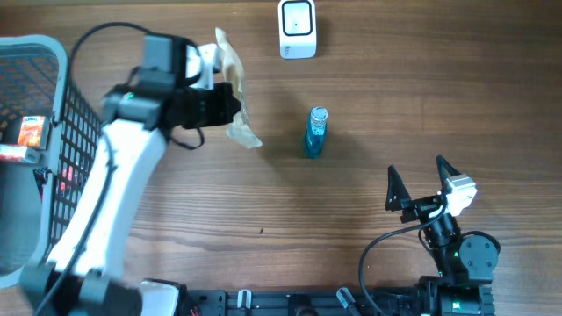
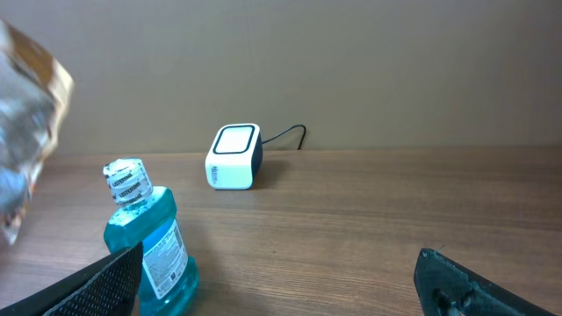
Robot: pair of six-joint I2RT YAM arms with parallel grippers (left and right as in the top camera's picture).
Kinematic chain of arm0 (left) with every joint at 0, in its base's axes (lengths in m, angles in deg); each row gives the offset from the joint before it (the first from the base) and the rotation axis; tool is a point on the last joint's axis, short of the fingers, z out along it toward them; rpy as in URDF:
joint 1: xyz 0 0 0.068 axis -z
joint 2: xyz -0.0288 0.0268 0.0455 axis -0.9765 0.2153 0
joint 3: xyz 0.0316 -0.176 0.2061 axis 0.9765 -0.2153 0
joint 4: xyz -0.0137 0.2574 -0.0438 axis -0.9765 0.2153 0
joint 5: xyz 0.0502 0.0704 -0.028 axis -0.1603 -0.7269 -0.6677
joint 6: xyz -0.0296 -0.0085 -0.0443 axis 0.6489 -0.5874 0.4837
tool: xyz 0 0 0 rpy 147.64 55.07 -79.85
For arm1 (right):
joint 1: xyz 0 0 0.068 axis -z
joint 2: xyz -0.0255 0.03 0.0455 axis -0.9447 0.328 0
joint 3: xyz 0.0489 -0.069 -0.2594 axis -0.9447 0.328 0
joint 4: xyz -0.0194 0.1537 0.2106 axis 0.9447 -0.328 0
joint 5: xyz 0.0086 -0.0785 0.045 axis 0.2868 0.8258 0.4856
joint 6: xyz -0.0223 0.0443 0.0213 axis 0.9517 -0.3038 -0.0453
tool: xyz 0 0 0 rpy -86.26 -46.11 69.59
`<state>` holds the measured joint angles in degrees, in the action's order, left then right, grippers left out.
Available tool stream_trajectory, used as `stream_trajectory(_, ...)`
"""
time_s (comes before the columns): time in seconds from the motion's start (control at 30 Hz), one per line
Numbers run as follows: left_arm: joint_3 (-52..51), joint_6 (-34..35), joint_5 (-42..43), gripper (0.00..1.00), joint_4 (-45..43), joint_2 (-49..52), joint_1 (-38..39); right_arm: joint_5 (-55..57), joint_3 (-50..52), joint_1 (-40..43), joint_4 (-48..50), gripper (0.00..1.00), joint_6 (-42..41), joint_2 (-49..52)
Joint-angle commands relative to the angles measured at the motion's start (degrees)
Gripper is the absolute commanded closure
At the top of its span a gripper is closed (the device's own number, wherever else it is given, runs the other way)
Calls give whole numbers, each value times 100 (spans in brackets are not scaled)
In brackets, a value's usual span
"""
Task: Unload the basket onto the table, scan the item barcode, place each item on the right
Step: 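Place the clear bag on the table left of the bottle, then reach into the basket and grasp the red hex wrench package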
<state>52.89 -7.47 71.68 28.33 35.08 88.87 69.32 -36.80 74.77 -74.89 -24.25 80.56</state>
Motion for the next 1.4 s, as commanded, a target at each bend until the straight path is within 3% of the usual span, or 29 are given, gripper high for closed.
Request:
stream_trajectory(0.0, 13, 511, -1561, 96, -190, 754, 396, 33, 7, -22, 11, 0, 103, -26)
stream_trajectory(0.03, 13, 514, -1707, 96, -297, 973, 516, 35, 7, -22, 11, 0, 101, -26)
stream_trajectory(0.1, 13, 682, -1725, 87, -612, 1311, 719, 35, 7, -22, 11, 0, 103, -26)
stream_trajectory(0.13, 13, 682, -1716, 73, -706, 1360, 769, 35, 7, -22, 11, 0, 101, -26)
stream_trajectory(0.17, 13, 684, -1711, 52, -807, 1368, 822, 35, 7, -22, 11, 0, 103, -26)
stream_trajectory(0.2, 22, 680, -1600, 42, -1016, 1322, 920, 35, 7, -22, 11, 0, 101, -26)
stream_trajectory(0.23, 74, 675, -1541, 39, -1093, 1235, 938, 35, 7, -22, 11, 0, 101, -26)
stream_trajectory(0.37, 680, 444, -1585, 40, -675, 647, 621, 33, 7, -22, 11, 0, 101, -26)
stream_trajectory(0.5, 2122, 398, -1751, 42, 107, -295, -562, 35, 7, -22, 11, 0, 101, -26)
stream_trajectory(0.6, 2284, 400, -2573, 34, 13, -953, -1945, 35, 7, -22, 9, 0, 101, -26)
stream_trajectory(0.63, 2284, 400, -2962, 28, 42, -1119, -2885, 35, 7, -22, 9, 0, 101, -26)
stream_trajectory(0.67, 2284, 404, -3051, 15, 85, -1132, -3342, 35, 7, -22, 11, 0, 101, -26)
stream_trajectory(0.77, 2275, 719, -3062, 0, 560, -933, -4634, 35, 7, -22, 11, 0, 101, -26)
stream_trajectory(0.83, 2269, 1331, -3062, 0, 1010, -555, -5156, 35, 7, -22, 11, 0, 103, -26)
stream_trajectory(0.93, 2269, 2103, -3032, 0, 1333, -15, -5322, 35, 7, -22, 11, 0, 101, -26)
stream_trajectory(1.07, 2264, 2140, -2068, 0, 1644, 839, -5322, 35, 7, -22, 11, 0, 101, -26)
stream_trajectory(1.27, 2264, 2166, -1945, 0, 1915, 1932, -5257, 35, 7, -22, 9, 0, 103, -26)
stream_trajectory(1.37, 2251, 2544, -1915, 0, 1937, 2092, -5257, 35, 7, -22, 11, 0, 101, -26)
